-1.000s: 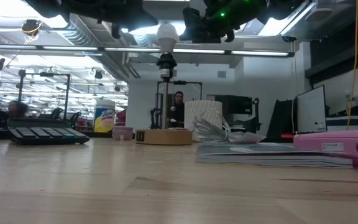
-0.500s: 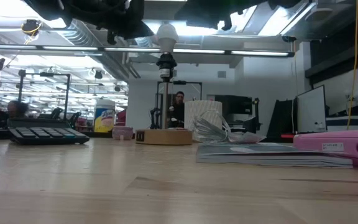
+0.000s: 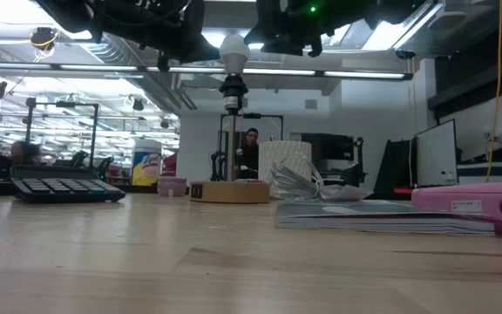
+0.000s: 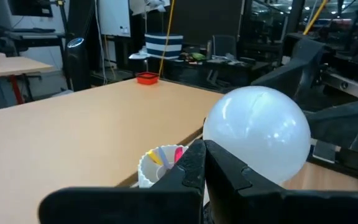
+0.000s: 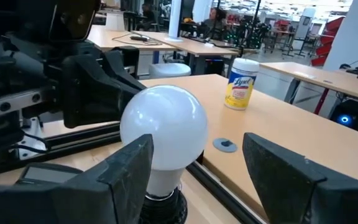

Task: Screw lightbulb
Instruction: Remove the lightbulb from the lamp

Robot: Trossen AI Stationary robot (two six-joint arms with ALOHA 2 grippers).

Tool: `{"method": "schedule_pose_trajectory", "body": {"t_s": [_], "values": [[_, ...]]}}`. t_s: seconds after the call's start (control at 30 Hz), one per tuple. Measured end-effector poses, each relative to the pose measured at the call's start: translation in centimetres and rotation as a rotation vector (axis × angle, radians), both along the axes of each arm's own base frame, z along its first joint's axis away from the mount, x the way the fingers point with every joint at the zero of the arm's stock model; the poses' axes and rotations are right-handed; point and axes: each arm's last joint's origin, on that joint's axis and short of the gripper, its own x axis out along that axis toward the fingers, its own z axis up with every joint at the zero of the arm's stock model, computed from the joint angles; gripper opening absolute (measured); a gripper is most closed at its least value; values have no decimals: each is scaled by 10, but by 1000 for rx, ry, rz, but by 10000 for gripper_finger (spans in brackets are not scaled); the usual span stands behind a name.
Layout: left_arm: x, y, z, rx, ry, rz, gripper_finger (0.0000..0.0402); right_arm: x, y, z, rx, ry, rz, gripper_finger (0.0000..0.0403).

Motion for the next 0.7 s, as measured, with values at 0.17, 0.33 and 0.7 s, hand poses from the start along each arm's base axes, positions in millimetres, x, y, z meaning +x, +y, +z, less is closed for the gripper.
{"method": "schedule_pose_trajectory", "body": {"t_s": [0.17, 0.33, 0.7], "values": [[1, -4, 0, 1, -4, -4, 1, 0, -1, 0, -4, -5, -13, 255], [2, -6, 0, 1, -4, -12, 1, 0, -1, 0, -6, -4, -32, 255], [2, -9, 1, -2, -11, -38, 1, -2, -4, 0, -10, -3, -92, 255]]}}
